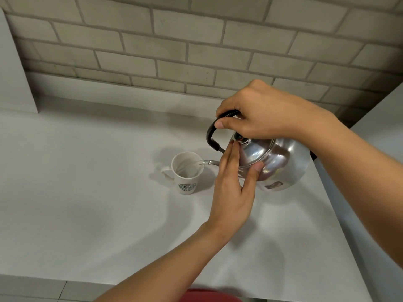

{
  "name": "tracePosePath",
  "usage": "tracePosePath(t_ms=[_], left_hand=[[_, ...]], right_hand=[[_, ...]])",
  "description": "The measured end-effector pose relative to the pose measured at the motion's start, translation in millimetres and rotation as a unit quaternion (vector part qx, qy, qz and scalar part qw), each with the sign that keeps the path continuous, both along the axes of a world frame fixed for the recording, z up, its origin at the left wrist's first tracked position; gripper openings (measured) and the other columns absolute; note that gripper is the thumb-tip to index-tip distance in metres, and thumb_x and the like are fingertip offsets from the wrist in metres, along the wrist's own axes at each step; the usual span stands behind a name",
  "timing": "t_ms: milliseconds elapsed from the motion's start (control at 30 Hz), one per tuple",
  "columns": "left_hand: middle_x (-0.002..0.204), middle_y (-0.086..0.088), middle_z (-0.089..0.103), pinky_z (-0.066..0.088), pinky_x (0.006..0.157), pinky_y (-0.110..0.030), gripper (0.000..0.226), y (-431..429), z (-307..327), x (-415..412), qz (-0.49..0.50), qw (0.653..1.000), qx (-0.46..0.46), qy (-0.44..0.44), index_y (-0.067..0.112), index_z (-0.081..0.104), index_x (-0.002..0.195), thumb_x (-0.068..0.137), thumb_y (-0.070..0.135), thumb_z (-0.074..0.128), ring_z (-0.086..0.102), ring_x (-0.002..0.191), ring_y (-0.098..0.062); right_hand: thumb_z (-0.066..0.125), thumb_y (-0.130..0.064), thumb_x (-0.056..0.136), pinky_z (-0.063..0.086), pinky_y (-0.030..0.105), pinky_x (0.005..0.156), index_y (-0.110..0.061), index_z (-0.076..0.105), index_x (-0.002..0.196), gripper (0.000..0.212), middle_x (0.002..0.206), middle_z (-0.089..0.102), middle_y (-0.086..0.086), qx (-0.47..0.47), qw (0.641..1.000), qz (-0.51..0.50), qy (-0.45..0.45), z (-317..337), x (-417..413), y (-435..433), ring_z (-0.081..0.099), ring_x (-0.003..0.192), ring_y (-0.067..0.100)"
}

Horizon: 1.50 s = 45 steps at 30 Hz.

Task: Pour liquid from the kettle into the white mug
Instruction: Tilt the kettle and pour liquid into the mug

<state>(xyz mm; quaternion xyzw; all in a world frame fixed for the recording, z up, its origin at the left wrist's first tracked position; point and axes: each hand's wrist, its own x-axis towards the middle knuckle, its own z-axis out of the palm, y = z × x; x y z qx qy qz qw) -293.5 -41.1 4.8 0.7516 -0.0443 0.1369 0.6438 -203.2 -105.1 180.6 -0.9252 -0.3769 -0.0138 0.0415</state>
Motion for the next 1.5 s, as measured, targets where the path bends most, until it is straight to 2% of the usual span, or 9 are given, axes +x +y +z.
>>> tracePosePath(t_ms=[233, 433, 600, 733, 833, 933, 1067, 1267, 1500], left_hand=[[0.165, 0.005, 0.041, 0.033, 0.121, -0.027, 0.066, -2, 2, 0, 0.006, 1.000, -0.024, -0.003, 0.025, 0.033, 0.164, 0.105, 0.049, 0.054, 0.035, 0.153, -0.002], [0.164, 0.007, 0.042, 0.038, 0.122, -0.038, 0.067, -4, 5, 0, 0.005, 0.999, -0.050, -0.001, 0.028, 0.033, 0.164, 0.105, 0.051, 0.053, 0.037, 0.152, -0.003], [0.164, 0.009, 0.042, 0.038, 0.122, -0.042, 0.067, -5, 7, 0, 0.012, 0.998, -0.064, 0.004, 0.027, 0.034, 0.163, 0.104, 0.053, 0.053, 0.036, 0.152, -0.003], [0.164, 0.008, 0.042, 0.038, 0.122, -0.042, 0.068, -5, 8, 0, 0.017, 0.997, -0.068, 0.007, 0.026, 0.034, 0.163, 0.104, 0.053, 0.053, 0.035, 0.153, -0.002], [0.165, 0.008, 0.041, 0.036, 0.124, -0.040, 0.069, -5, 7, 1, 0.022, 0.997, -0.070, 0.007, 0.023, 0.035, 0.163, 0.103, 0.052, 0.054, 0.033, 0.153, 0.000], [0.166, 0.008, 0.040, 0.033, 0.124, -0.034, 0.067, -5, 6, 2, 0.023, 0.998, -0.064, 0.007, 0.023, 0.035, 0.163, 0.105, 0.050, 0.054, 0.032, 0.153, 0.002], [0.166, 0.008, 0.040, 0.029, 0.122, -0.020, 0.066, -5, 5, 3, 0.026, 0.998, -0.058, 0.004, 0.024, 0.035, 0.163, 0.106, 0.049, 0.054, 0.032, 0.153, 0.004], [0.167, 0.013, 0.037, 0.036, 0.124, -0.041, 0.067, -7, 3, 4, 0.023, 0.996, -0.081, 0.009, 0.028, 0.033, 0.163, 0.105, 0.055, 0.053, 0.029, 0.153, 0.007], [0.164, 0.009, 0.042, 0.036, 0.124, -0.044, 0.072, -6, 1, 4, 0.035, 0.995, -0.094, 0.013, 0.026, 0.034, 0.162, 0.102, 0.062, 0.051, 0.033, 0.154, -0.001]], right_hand=[[0.061, -0.047, 0.100, 0.056, 0.045, 0.072, -0.027, 0.079, 0.114, 0.030, 0.084, 0.076, 0.002, -0.012, 1.000, -0.008, 0.004, 2, 1, 3, 0.065, 0.079, 0.024], [0.061, -0.047, 0.100, 0.052, 0.039, 0.068, -0.026, 0.079, 0.113, 0.031, 0.078, 0.072, 0.002, -0.020, 1.000, -0.006, -0.002, 5, 3, 6, 0.057, 0.076, 0.021], [0.062, -0.046, 0.101, 0.038, 0.032, 0.060, -0.024, 0.080, 0.111, 0.030, 0.072, 0.067, -0.001, -0.029, 1.000, 0.000, -0.012, 6, 4, 9, 0.056, 0.073, 0.020], [0.062, -0.046, 0.101, 0.049, 0.036, 0.066, -0.024, 0.080, 0.111, 0.030, 0.076, 0.070, 0.001, -0.032, 0.999, 0.006, -0.009, 9, 3, 12, 0.059, 0.075, 0.021], [0.062, -0.046, 0.101, 0.050, 0.036, 0.064, -0.023, 0.080, 0.111, 0.031, 0.074, 0.070, 0.000, -0.035, 0.999, 0.006, -0.009, 9, 4, 15, 0.061, 0.073, 0.020], [0.062, -0.047, 0.101, 0.055, 0.040, 0.067, -0.023, 0.080, 0.108, 0.031, 0.075, 0.070, 0.001, -0.042, 0.999, 0.002, -0.006, 9, 4, 16, 0.065, 0.076, 0.024], [0.063, -0.046, 0.100, 0.052, 0.037, 0.064, -0.022, 0.080, 0.106, 0.030, 0.074, 0.068, 0.002, -0.047, 0.999, 0.000, -0.003, 9, 4, 18, 0.064, 0.076, 0.027], [0.062, -0.048, 0.100, 0.052, 0.038, 0.066, -0.022, 0.079, 0.104, 0.031, 0.080, 0.067, 0.005, -0.056, 0.998, -0.009, 0.000, 10, 2, 22, 0.065, 0.081, 0.031], [0.061, -0.045, 0.101, 0.057, 0.044, 0.068, -0.018, 0.079, 0.100, 0.032, 0.078, 0.071, 0.006, -0.083, 0.996, 0.004, -0.013, 12, -2, 30, 0.066, 0.080, 0.030]])
